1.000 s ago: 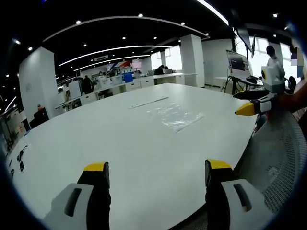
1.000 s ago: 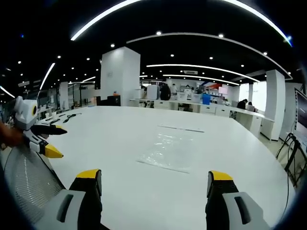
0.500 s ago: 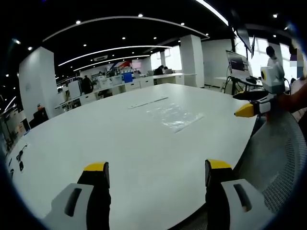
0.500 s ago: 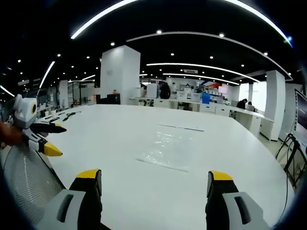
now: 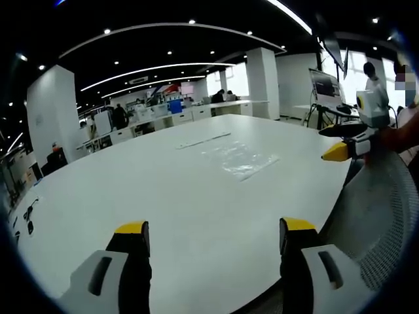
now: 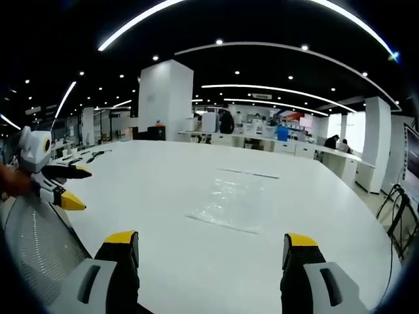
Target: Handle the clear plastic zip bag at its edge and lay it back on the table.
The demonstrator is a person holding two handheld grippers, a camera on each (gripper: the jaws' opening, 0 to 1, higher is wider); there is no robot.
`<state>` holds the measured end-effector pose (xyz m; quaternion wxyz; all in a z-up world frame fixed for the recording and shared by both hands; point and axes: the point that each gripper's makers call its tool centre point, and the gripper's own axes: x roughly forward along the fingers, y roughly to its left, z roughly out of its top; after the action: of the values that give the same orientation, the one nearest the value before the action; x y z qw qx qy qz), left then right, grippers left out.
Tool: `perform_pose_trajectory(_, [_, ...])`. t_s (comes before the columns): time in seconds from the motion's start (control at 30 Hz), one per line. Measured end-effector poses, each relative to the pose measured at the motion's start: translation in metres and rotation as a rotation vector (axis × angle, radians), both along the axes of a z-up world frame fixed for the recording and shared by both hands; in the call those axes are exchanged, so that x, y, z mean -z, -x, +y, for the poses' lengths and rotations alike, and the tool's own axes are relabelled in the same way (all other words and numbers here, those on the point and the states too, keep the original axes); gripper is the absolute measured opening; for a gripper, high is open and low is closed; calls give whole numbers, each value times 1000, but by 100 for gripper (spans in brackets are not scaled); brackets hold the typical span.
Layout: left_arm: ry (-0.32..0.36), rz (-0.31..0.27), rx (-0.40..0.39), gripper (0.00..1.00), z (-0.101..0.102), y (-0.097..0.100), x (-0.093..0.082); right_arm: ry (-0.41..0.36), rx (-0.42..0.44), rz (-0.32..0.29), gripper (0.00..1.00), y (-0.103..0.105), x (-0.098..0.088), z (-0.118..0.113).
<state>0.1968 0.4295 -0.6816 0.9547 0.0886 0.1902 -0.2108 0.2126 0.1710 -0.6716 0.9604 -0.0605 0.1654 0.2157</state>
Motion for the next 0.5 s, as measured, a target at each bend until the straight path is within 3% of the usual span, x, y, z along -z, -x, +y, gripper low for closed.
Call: perform_pose_trajectory(0.5, [9,7,1,82,0,-1,1,28,-37,14,91,-2,1,4])
